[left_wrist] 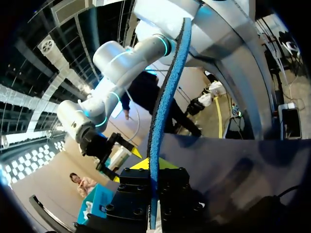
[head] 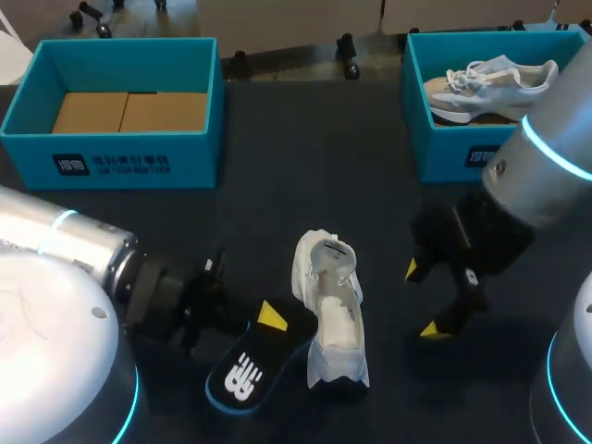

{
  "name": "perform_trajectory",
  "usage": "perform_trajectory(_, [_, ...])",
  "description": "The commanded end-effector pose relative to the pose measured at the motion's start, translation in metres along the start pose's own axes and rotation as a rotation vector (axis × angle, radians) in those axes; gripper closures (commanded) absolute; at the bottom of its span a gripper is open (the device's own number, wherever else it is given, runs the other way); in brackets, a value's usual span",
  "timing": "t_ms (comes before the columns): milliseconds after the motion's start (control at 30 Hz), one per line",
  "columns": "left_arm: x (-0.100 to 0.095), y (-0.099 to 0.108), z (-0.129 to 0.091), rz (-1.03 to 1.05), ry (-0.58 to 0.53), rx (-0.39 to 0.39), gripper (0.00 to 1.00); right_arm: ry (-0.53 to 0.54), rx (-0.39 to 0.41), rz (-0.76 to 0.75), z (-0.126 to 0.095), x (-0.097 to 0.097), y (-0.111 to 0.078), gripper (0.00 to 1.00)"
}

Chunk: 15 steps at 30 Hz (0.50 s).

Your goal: Take the shoe out of the shoebox, open the shoe tongue, remove and reinsert the insole, then place the shoe into the shoebox

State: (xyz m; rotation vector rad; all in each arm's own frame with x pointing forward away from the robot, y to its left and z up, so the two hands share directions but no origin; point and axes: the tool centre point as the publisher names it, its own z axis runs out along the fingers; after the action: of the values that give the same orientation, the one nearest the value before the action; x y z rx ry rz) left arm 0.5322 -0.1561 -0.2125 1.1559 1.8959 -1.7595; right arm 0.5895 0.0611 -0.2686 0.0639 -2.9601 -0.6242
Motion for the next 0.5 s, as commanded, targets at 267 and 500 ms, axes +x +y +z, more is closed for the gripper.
perform_trajectory(267, [0.022, -0.008, 0.028, 0.026, -0.072, 0.024, 1.00, -0.057, 0.069, -0.036, 0.024, 0.007, -0.004, 0.00])
perform_trajectory(500, [0.026, -0.003, 0.045, 0.025, -0.117, -0.037, 1.00, -0.058, 0.066, -0.021, 0.036, -0.001, -0.005, 0.00])
